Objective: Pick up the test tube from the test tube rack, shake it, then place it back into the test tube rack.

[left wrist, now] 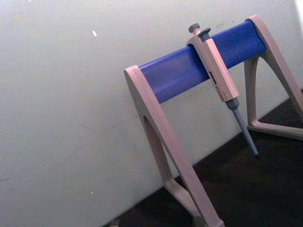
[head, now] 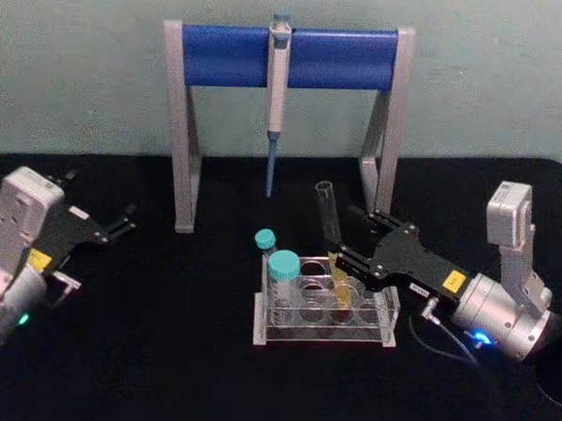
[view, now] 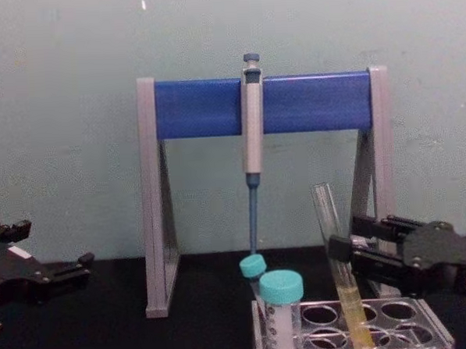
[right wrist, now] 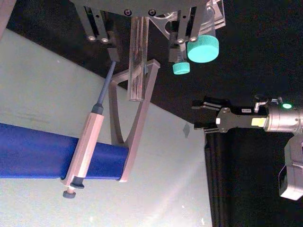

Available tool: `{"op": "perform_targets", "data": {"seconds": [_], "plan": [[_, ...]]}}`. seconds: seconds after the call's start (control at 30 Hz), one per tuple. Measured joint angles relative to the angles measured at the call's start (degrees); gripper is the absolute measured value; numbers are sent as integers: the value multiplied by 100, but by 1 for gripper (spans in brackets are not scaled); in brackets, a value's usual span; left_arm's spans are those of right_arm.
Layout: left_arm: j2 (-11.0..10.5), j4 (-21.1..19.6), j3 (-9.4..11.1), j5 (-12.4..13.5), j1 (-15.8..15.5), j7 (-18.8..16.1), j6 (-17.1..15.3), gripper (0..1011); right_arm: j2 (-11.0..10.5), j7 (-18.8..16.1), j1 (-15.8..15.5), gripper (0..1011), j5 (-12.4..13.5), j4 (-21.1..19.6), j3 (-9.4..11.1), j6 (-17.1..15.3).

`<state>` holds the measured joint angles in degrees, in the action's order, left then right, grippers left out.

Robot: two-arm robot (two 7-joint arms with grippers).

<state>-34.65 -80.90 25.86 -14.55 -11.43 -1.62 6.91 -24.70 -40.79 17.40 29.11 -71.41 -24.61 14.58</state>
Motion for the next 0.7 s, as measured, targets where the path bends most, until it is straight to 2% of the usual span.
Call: {"op": "perform_targets", "data": {"seconds": [0.1,0.17,0.2,0.43,0.7], "plan": [[0,0,0,0,0,0,0,1001,0,0,1,705,1,0,0,0],[0,0,0,0,0,0,0,1001,1,0,1,801,2,-1,0,1],[0,0,0,0,0,0,0,1001,1,0,1,801,2,-1,0,1],[0,0,0,0,0,0,0,1001,0,1,1,990,5,-2,0,3],[0,0,0,0,0,0,0,1001,0,0,1,1000,9,-3,0,5]]}}
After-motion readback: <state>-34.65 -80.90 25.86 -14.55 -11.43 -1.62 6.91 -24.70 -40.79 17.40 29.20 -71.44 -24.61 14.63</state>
